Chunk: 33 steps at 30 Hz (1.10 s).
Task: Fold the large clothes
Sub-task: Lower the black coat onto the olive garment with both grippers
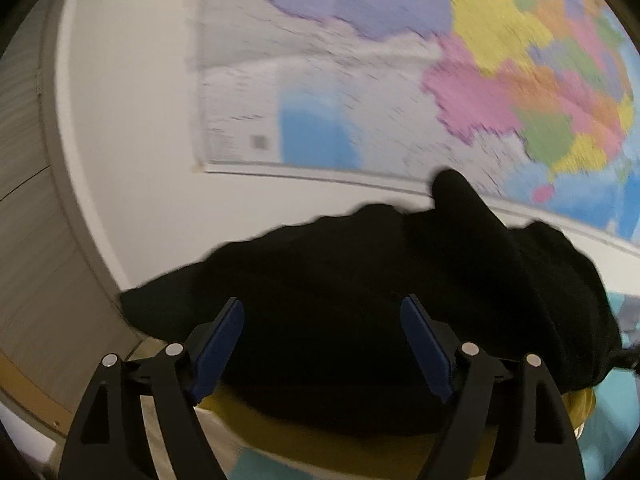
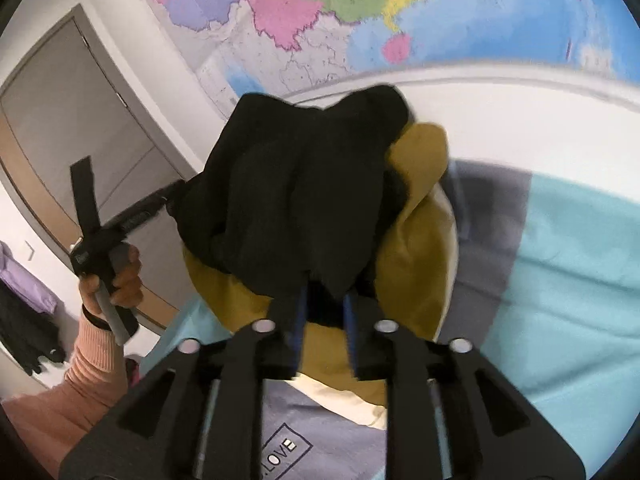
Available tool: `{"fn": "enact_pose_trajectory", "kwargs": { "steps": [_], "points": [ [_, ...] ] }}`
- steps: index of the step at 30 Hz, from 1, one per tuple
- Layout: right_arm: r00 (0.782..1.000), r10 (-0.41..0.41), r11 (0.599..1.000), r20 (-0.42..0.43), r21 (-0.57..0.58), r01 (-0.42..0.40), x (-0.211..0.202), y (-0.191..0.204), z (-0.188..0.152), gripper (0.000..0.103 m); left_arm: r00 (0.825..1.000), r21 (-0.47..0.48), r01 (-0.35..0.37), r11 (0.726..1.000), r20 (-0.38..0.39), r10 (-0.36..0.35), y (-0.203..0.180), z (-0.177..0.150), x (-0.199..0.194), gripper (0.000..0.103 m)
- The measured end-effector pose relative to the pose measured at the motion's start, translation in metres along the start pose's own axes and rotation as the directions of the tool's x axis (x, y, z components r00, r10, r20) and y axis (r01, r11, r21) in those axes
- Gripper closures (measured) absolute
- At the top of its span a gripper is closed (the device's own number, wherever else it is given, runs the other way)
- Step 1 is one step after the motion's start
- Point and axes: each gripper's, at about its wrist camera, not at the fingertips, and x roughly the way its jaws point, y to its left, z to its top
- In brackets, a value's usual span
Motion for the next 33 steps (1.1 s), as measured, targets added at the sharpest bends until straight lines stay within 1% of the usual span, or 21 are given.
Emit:
{"fn": "enact_pose_trajectory", "kwargs": {
  "steps": [3,5,8,11,14,16,17,18,19,20,21,22,23,24,26,28,29,30,31,32,33],
  "points": [
    [0.996,-0.047,0.995,0.069,-0.082,0.053,-0.015,0.019,0.015,0.056,1.000,0.011,0.016,1.000,-0.016,-0.016,-0.018,-0.004,0.009,0.025],
    [0.993,-0.054,0.990,0.106,-0.125,0.068,-0.017,0.033,0.025,0.048,0.999,0.019,0.024,1.000,-0.024,-0.024,-0.029,-0.005,0.015,0.025],
    [0.985,-0.102,0.973,0.138,-0.194,0.128,-0.004,0.051,0.041,0.044,0.999,0.029,0.013,1.000,-0.040,-0.012,-0.037,-0.008,0.019,0.024],
    [0.986,-0.119,0.958,0.117,-0.246,0.145,0.024,0.065,0.062,0.043,0.998,0.036,-0.030,0.999,-0.053,0.032,-0.040,-0.005,0.031,0.024],
    [0.987,-0.141,0.948,0.080,-0.276,0.157,0.058,0.070,0.079,0.042,0.996,0.036,0.003,0.999,-0.093,0.000,-0.036,0.001,0.044,0.019],
    [0.988,-0.150,0.945,0.040,-0.289,0.156,0.081,0.072,0.086,0.037,0.992,0.032,-0.061,0.998,-0.105,0.064,-0.034,0.005,0.056,0.020],
    [0.987,-0.158,0.944,0.008,-0.294,0.153,0.094,0.071,0.088,0.035,0.989,0.020,-0.052,0.998,-0.137,0.054,-0.031,0.007,0.066,0.022],
    [0.984,-0.179,0.938,0.007,-0.299,0.173,0.099,0.069,0.089,0.038,0.986,0.012,-0.031,0.999,-0.161,0.032,-0.029,0.009,0.072,0.025],
    [0.982,-0.189,0.935,0.003,-0.306,0.181,0.104,0.068,0.088,0.041,0.984,0.009,-0.027,1.000,-0.177,0.028,-0.028,0.009,0.077,0.038],
    [0.982,-0.190,0.933,-0.007,-0.314,0.178,0.106,0.066,0.088,0.049,0.980,0.018,-0.042,0.999,-0.195,0.044,-0.028,0.009,0.084,0.053],
    [0.984,-0.178,0.938,-0.005,-0.304,0.168,0.105,0.061,0.087,0.059,0.978,0.028,-0.035,0.999,-0.207,0.040,-0.028,0.009,0.088,0.056],
    [0.986,-0.165,0.943,-0.009,-0.295,0.155,0.103,0.058,0.087,0.065,0.977,0.030,-0.029,0.999,-0.211,0.035,-0.028,0.010,0.090,0.076],
    [0.987,-0.160,0.945,-0.003,-0.289,0.153,0.100,0.056,0.087,0.081,0.976,0.041,-0.083,0.996,-0.198,0.089,-0.027,0.010,0.090,0.095],
    [0.988,-0.155,0.951,0.017,-0.268,0.154,0.091,0.054,0.088,0.090,0.976,0.045,-0.100,0.994,-0.192,0.106,-0.024,0.011,0.089,0.097],
    [0.994,-0.100,0.972,0.039,-0.211,0.107,0.074,0.047,0.092,0.096,0.980,-0.007,-0.073,0.997,-0.184,0.071,-0.012,0.014,0.085,0.099],
    [0.991,-0.098,0.981,0.088,-0.158,0.111,0.055,0.038,0.092,0.096,0.983,-0.027,-0.077,0.997,-0.167,0.072,-0.003,0.015,0.080,0.099],
    [0.993,-0.082,0.989,0.084,-0.118,0.092,0.051,0.031,0.091,0.094,0.984,-0.029,-0.091,0.995,-0.156,0.085,0.000,0.015,0.078,0.099],
    [0.997,-0.061,0.997,0.044,-0.046,0.063,0.054,0.019,0.089,0.086,0.985,-0.018,-0.091,0.996,-0.151,0.087,0.001,0.014,0.077,0.099],
    [0.998,-0.057,0.998,0.000,-0.026,0.057,0.059,0.014,0.087,0.085,0.984,-0.007,-0.092,0.996,-0.154,0.090,0.002,0.013,0.076,0.098],
    [0.997,-0.072,0.997,-0.031,-0.040,0.071,0.063,0.010,0.085,0.079,0.981,0.002,-0.099,0.995,-0.165,0.098,0.001,0.011,0.077,0.094],
    [0.995,-0.094,0.995,-0.019,-0.042,0.093,0.061,0.009,0.085,0.067,0.980,0.009,-0.109,0.994,-0.168,0.109,0.000,0.010,0.077,0.091]
  ]
}}
